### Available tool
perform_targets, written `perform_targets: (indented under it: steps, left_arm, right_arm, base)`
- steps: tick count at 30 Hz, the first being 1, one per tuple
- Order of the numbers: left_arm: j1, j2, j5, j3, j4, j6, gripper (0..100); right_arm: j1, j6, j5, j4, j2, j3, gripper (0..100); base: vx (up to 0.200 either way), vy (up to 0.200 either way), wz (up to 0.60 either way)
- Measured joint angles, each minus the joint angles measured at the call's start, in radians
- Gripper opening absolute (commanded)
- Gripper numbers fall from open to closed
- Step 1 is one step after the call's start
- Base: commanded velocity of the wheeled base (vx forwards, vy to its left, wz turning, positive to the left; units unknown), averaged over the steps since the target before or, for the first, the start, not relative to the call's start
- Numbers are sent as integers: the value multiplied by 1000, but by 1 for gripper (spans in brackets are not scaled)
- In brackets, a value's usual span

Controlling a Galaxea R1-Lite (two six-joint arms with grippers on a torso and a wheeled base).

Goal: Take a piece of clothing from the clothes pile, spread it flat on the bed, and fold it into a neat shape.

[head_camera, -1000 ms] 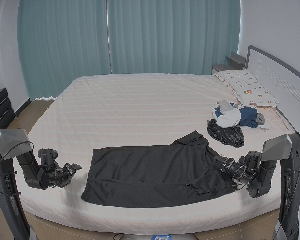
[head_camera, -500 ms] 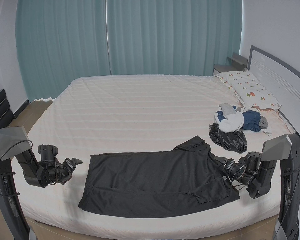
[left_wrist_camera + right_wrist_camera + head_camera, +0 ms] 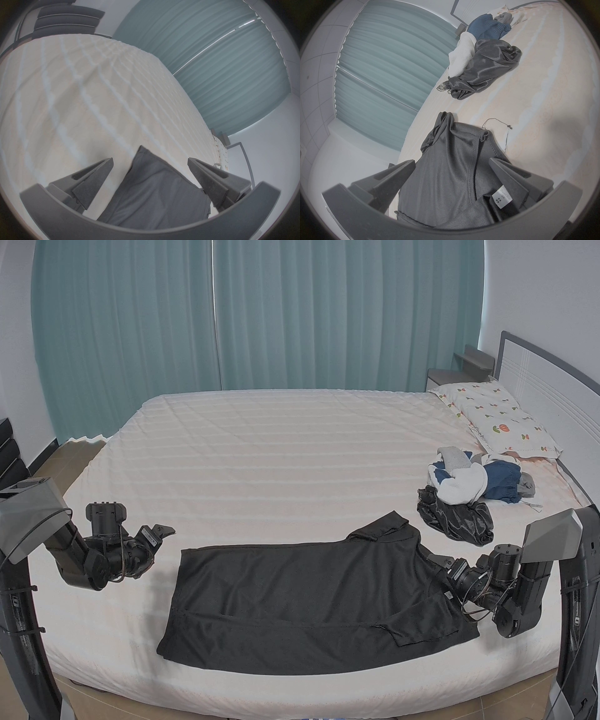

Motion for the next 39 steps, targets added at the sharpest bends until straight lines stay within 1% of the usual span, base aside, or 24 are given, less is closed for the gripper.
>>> perform_targets:
  steps: [3, 4, 7, 11, 15, 19, 22, 26, 31, 39]
  left_arm:
    - [-7, 37, -26, -88, 44, 37, 100]
    - [-8, 48, -45, -113, 59, 54, 100]
    - [-8, 87, -136, -190, 98, 108, 100]
    - [2, 136, -184, -281, 122, 145, 100]
    - [7, 195, -194, -374, 149, 167, 100]
    - [9, 241, -202, -420, 155, 181, 100]
    - [8, 260, -206, -429, 154, 202, 100]
    - [1, 281, -204, -432, 153, 258, 100]
    - [-8, 303, -195, -434, 151, 290, 100]
    - [-15, 317, -192, -432, 148, 297, 100]
  right_arm:
    - [0, -1, 0, 0, 0, 1, 100]
    - [1, -1, 0, 0, 0, 2, 100]
    - [1, -3, 0, 0, 1, 5, 100]
    - [3, -4, -1, 0, 2, 7, 100]
    - [8, -8, -1, 0, 5, 9, 100]
    - [10, -18, -2, 0, 9, 10, 100]
    - [11, -23, -2, 0, 12, 10, 100]
    - [11, -25, -2, 0, 14, 10, 100]
    - [11, -26, -2, 0, 15, 10, 100]
    - [11, -25, -2, 0, 15, 10, 100]
  base:
    - [0, 0, 0]
    - [0, 0, 0]
    - [0, 0, 0]
    - [0, 0, 0]
    - [0, 0, 0]
    - [0, 0, 0]
    - [0, 0, 0]
    - [0, 0, 0]
    - [0, 0, 0]
    - [0, 0, 0]
